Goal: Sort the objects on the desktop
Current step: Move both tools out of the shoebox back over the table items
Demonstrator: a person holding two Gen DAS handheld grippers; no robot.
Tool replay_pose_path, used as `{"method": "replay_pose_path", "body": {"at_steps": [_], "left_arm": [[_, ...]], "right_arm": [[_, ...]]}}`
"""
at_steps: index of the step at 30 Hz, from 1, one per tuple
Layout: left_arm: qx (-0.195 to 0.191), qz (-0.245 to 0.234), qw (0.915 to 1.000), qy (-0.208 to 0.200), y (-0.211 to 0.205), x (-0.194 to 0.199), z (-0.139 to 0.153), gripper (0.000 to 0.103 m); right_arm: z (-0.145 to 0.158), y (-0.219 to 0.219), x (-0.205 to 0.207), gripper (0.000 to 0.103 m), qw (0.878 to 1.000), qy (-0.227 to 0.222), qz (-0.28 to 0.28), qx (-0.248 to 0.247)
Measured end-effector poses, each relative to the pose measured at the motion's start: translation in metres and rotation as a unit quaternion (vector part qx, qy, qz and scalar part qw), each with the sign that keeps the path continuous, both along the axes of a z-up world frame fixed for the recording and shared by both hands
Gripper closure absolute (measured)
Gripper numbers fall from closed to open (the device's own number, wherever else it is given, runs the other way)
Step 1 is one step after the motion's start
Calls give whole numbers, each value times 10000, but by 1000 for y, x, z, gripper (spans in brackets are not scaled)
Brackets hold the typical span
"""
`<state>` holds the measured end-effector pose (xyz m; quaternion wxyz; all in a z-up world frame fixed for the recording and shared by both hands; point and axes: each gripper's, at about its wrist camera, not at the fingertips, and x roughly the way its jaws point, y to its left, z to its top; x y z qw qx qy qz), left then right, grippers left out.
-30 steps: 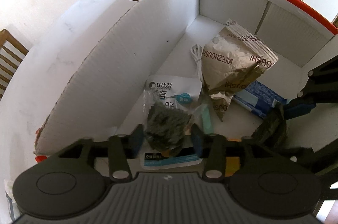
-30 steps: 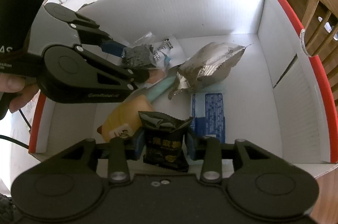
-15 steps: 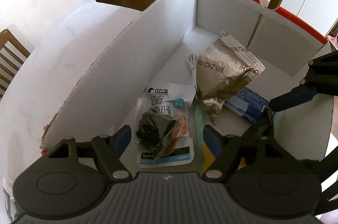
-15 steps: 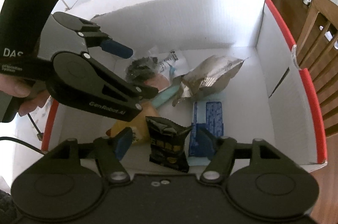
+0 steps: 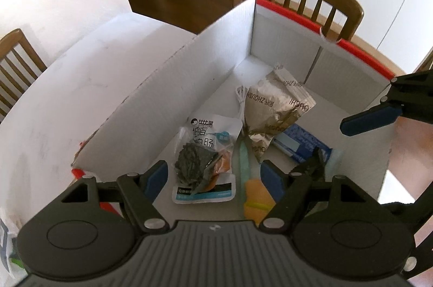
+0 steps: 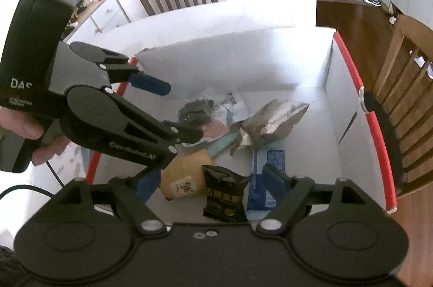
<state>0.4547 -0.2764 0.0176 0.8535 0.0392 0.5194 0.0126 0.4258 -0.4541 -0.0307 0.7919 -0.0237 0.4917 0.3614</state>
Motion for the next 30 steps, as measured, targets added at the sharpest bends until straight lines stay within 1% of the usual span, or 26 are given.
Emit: {"method": "replay_pose_path", "body": {"at_steps": [2, 4, 9, 11, 13, 17, 20, 22, 27, 30], "left_arm": [[-70, 47, 9999, -99, 1, -6, 5, 28], [-115, 106, 9997, -178, 2, -10, 9, 21], [-148, 169, 9989, -415, 1, -26, 19, 18], [-128, 224, 9984, -505, 2, -34, 24, 13], [-87, 290, 9976, -621, 4, -41, 28, 0], [-203, 428, 9956, -806, 14, -59, 37, 0], [-201, 518, 9942, -921, 22, -71, 41, 0], [-163, 584, 9934, -971, 28, -79, 44, 0], [-313, 805, 9911, -1013, 53, -102, 50, 0], [-188, 902, 9900, -1068, 65, -116, 55, 0]], "right_arm": [[4, -1, -3, 18, 10000, -60, -16, 56], [7, -3, -6, 17, 9998, -105, -41, 146], [15, -3, -16, 14, 9991, -212, -40, 367], [19, -1, -21, 13, 9988, -263, -14, 413], [24, 1, -26, 13, 9985, -336, 41, 429], [33, 9, -35, 12, 9978, -476, 148, 432], [38, 16, -41, 12, 9975, -491, 176, 473], [41, 21, -46, 12, 9973, -519, 206, 487], [48, 38, -58, 12, 9966, -565, 281, 524], [51, 51, -65, 12, 9964, -576, 331, 524]]}}
